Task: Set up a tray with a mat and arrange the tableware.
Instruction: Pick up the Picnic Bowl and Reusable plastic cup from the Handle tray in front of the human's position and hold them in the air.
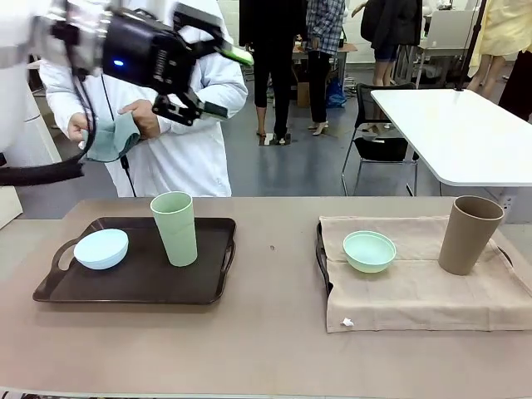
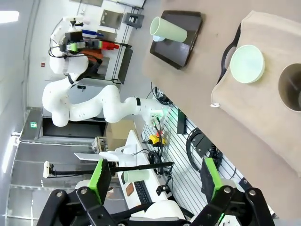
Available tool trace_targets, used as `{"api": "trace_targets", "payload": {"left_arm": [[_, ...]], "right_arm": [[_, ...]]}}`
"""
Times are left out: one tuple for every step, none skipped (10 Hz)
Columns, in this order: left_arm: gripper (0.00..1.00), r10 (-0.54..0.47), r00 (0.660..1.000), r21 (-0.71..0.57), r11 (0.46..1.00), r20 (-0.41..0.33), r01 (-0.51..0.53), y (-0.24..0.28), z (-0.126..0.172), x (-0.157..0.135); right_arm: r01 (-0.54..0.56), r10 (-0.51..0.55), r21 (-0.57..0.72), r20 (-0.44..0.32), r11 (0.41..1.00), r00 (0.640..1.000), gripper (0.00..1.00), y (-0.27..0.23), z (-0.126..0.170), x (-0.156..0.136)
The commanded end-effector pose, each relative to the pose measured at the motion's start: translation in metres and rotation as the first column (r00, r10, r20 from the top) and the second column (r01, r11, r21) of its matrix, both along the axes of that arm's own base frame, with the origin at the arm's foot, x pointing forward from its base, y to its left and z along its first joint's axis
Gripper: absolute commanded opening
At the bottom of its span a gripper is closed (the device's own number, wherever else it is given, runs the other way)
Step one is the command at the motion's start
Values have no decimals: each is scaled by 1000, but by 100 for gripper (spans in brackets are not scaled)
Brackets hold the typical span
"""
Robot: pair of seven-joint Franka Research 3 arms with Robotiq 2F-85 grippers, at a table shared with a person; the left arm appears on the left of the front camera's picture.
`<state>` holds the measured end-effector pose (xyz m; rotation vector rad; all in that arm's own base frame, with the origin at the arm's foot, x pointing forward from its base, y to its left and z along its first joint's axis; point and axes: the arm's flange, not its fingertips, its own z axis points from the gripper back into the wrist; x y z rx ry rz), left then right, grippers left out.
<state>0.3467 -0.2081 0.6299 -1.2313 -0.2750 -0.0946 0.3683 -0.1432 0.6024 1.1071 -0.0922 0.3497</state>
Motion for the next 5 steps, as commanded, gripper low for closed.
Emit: {"api": "trace_targets", "payload": {"left_arm": [[94,-28,991,-151,988,-129,8,67,-46,-18],[94,-7,987,-185,982,-161,-24,100,-65,-30],[94,-12,985,-192,981,-175,-22,126,-79,-47],[94,-3,981,-178,984,-192,-32,152,-90,-58],[94,27,979,-172,983,-201,-62,170,-97,-72]], "right_arm": [[-6,6,3,-9,1000,1000,100,0,-2,-4],[4,-3,33,-31,999,1000,100,1,-5,-8],[28,-24,61,-60,998,998,100,4,-9,-14],[35,-24,123,-85,992,996,100,10,-14,-18],[42,-21,214,-101,976,995,100,18,-19,-23]]}}
